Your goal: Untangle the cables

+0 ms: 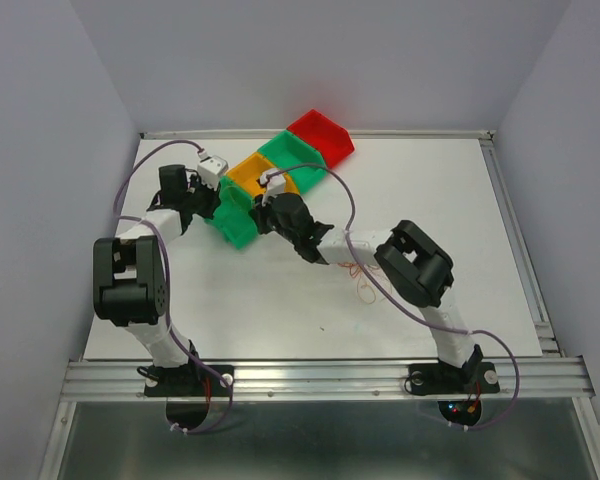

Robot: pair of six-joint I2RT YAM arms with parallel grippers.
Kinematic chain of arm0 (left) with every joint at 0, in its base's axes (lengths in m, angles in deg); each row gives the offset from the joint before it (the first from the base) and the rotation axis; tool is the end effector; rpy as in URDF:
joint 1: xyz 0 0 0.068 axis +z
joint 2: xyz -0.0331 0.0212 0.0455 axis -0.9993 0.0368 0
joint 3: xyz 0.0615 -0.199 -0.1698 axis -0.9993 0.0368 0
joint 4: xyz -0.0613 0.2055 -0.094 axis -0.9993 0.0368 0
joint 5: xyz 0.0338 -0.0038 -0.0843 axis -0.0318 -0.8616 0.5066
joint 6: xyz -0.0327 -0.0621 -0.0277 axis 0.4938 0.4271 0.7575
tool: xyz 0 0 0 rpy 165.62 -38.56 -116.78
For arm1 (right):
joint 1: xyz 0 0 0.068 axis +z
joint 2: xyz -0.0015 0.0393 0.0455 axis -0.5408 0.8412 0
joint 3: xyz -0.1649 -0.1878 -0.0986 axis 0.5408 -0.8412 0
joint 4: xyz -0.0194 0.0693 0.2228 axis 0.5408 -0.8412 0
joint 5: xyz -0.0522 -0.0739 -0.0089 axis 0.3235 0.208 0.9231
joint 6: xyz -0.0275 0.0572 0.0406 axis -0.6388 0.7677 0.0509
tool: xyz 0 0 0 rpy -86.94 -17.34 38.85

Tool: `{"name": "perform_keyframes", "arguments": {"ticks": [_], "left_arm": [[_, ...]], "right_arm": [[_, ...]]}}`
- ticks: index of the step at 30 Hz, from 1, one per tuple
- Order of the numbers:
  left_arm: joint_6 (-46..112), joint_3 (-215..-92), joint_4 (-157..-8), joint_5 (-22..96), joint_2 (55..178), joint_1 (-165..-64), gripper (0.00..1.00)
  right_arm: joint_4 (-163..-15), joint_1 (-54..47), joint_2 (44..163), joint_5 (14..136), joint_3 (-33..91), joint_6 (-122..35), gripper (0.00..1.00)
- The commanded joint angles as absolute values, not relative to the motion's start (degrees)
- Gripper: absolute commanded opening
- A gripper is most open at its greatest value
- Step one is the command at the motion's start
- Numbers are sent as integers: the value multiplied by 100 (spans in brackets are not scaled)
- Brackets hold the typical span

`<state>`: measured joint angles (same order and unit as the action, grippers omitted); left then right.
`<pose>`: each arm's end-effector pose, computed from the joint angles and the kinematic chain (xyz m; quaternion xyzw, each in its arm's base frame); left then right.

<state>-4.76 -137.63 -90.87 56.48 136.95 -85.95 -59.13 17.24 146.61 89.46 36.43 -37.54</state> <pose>0.3667 -0.0175 0.2173 0.2981 0.7903 -0.0800 0.5293 0.3291 0.3795 0.2030 -0.2113 0.7470 0.2858 0.5619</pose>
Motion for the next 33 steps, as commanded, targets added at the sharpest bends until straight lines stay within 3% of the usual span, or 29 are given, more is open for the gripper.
{"name": "perform_keyframes", "arguments": {"ticks": [1, 11, 14, 17, 27, 33], "left_arm": [[-482, -14053, -9129, 5596, 13784, -8666, 0], [-456, -14115, -9120, 5359, 13908, -8771, 0], [-456, -14044, -9129, 5341, 13723, -8771, 5], [-465, -13957, -9138, 5324, 13495, -8771, 11], [-473, -13842, -9068, 5358, 12861, -8771, 46], [-526, -13982, -8910, 5446, 12624, -8771, 54]], "right_arm": [[-5505, 2000, 14914, 8557, 4066, -3887, 1], [-5743, 2000, 15784, 8959, 4892, -3526, 1], [-5831, 1973, 15933, 9074, 5077, -3403, 1], [-5980, 1912, 16021, 9056, 5253, -3236, 1], [-6296, 1771, 16171, 9004, 5490, -2946, 1], [-6253, 1771, 16136, 8785, 5455, -3051, 1]]}}
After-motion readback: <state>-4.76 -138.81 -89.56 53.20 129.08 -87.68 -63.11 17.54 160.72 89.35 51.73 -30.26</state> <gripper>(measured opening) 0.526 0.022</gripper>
